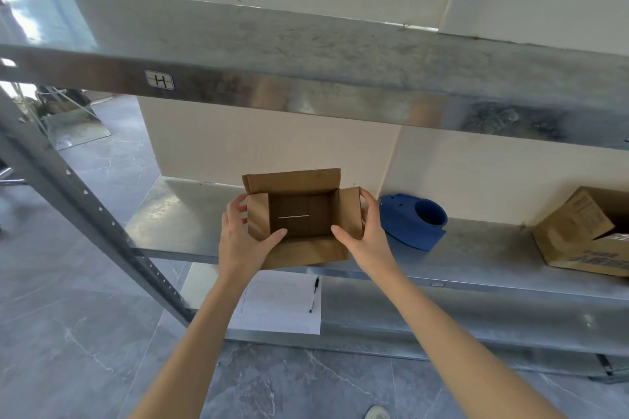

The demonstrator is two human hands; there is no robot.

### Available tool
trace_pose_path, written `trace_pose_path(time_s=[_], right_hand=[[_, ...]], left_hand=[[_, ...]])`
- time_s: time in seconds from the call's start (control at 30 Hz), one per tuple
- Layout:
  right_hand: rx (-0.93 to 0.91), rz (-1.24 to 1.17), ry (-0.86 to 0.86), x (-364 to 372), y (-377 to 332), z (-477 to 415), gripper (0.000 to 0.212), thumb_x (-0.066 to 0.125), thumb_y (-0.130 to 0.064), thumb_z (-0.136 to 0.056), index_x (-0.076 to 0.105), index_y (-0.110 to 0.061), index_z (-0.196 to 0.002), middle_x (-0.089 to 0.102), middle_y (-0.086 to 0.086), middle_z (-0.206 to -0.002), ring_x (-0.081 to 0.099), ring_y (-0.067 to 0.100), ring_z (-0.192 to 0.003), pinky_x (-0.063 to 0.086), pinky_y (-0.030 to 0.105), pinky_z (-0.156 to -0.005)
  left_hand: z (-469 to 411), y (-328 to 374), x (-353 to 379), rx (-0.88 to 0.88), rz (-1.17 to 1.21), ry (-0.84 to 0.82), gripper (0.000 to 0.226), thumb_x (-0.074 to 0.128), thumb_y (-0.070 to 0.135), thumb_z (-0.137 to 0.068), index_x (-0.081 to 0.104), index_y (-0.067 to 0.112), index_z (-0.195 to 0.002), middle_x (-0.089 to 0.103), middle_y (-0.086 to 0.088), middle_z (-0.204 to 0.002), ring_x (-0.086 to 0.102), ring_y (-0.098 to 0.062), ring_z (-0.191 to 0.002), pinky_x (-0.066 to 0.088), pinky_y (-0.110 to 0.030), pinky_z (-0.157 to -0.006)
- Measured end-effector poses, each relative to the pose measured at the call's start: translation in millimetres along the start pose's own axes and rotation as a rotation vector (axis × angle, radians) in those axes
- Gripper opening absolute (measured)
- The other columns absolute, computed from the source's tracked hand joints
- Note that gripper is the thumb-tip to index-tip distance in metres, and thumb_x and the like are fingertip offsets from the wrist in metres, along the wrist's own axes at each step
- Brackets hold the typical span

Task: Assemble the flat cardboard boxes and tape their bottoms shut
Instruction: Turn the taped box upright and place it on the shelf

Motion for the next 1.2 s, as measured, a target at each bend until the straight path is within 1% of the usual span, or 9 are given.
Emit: trace_pose_path(time_s=[0.13, 0.27, 0.43, 0.5, 0.57, 0.7, 0.83, 1.0, 1.2], right_hand=[[-0.035, 0.055, 0.004, -1, 2, 0, 0.083, 0.07, -0.014, -0.091, 0.018, -0.038, -0.151, 0.03, -0.005, -0.157, 0.033, 0.018, -0.143, 0.033, 0.041, -0.117], [-0.012, 0.078, -0.113, 1, 5, -2, 0.084, 0.07, -0.027, -0.092, 0.015, -0.05, -0.151, 0.024, -0.011, -0.16, 0.031, 0.014, -0.144, 0.034, 0.027, -0.107], [-0.027, 0.163, -0.278, 7, 1, -2, 0.103, 0.075, -0.07, -0.065, 0.007, -0.069, -0.142, 0.015, -0.028, -0.155, 0.026, 0.012, -0.146, 0.038, 0.043, -0.112], [-0.032, 0.206, -0.326, 8, 3, -4, 0.12, 0.083, -0.07, -0.054, 0.0, -0.07, -0.142, 0.008, -0.026, -0.16, 0.021, 0.013, -0.148, 0.033, 0.049, -0.116], [-0.054, 0.272, -0.381, 8, 5, -5, 0.136, 0.091, -0.06, -0.049, -0.009, -0.069, -0.141, 0.001, -0.028, -0.159, 0.015, 0.013, -0.15, 0.028, 0.05, -0.118], [-0.102, 0.337, -0.352, 2, 8, -8, 0.138, 0.093, -0.038, -0.059, -0.013, -0.066, -0.143, 0.0, -0.046, -0.146, 0.021, 0.004, -0.142, 0.036, 0.037, -0.114], [-0.17, 0.249, -0.272, -2, 5, -11, 0.121, 0.089, -0.03, -0.071, 0.0, -0.063, -0.146, 0.006, -0.056, -0.139, 0.029, 0.002, -0.135, 0.037, 0.001, -0.091], [-0.171, 0.231, -0.2, -6, 3, -16, 0.104, 0.087, -0.032, -0.074, 0.016, -0.059, -0.144, 0.022, -0.02, -0.157, 0.038, 0.003, -0.126, 0.045, 0.014, -0.091], [-0.207, 0.353, -0.218, -6, -4, -21, 0.108, 0.09, -0.032, -0.069, 0.017, -0.043, -0.148, 0.006, -0.025, -0.162, 0.032, -0.001, -0.129, 0.046, 0.026, -0.102]], left_hand=[[1, -1, -3, 0.044, 0.004, 0.038, 0.069, 0.073, 0.016, -0.085, 0.032, 0.038, -0.136, 0.05, 0.011, -0.124, 0.054, -0.014, -0.111, 0.05, -0.034, -0.089], [0, -1, -15, 0.064, 0.078, -0.051, 0.057, 0.05, 0.004, -0.096, 0.036, 0.039, -0.139, 0.057, 0.005, -0.119, 0.055, -0.016, -0.112, 0.052, -0.037, -0.091], [-1, 2, -21, 0.083, 0.091, -0.196, 0.064, 0.042, -0.002, -0.098, 0.028, 0.037, -0.147, 0.056, 0.015, -0.116, 0.049, -0.015, -0.119, 0.042, -0.027, -0.094], [0, 5, -22, 0.134, 0.086, -0.241, 0.074, 0.041, -0.005, -0.097, 0.021, 0.042, -0.151, 0.045, 0.013, -0.137, 0.043, -0.01, -0.126, 0.04, -0.03, -0.101], [0, 7, -23, 0.205, 0.04, -0.275, 0.079, 0.042, -0.005, -0.095, 0.024, 0.054, -0.144, 0.035, 0.03, -0.14, 0.04, -0.002, -0.125, 0.04, -0.022, -0.101], [1, 2, -22, 0.215, -0.002, -0.335, 0.07, 0.072, 0.027, -0.089, 0.028, 0.068, -0.125, 0.028, 0.031, -0.142, 0.042, -0.011, -0.125, 0.042, -0.007, -0.082], [5, -2, -21, 0.297, -0.063, -0.408, 0.113, 0.089, 0.059, -0.054, 0.016, 0.06, -0.141, 0.016, 0.025, -0.157, 0.032, 0.003, -0.13, 0.035, -0.003, -0.093], [7, 0, -16, 0.412, -0.13, -0.34, 0.117, 0.092, 0.042, -0.06, 0.015, 0.041, -0.148, 0.006, 0.019, -0.162, 0.018, 0.011, -0.141, 0.027, -0.008, -0.104], [0, 9, -15, 0.47, -0.12, -0.25, 0.092, 0.09, 0.021, -0.066, 0.03, 0.029, -0.134, 0.009, 0.019, -0.162, 0.033, -0.003, -0.136, 0.041, -0.027, -0.102]])
Point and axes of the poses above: each hand's wrist, its own z-axis away from the middle knuckle, its own x-axis out of the palm, y = z × x, the point moved 6 cm from there along -z, towards the middle knuckle
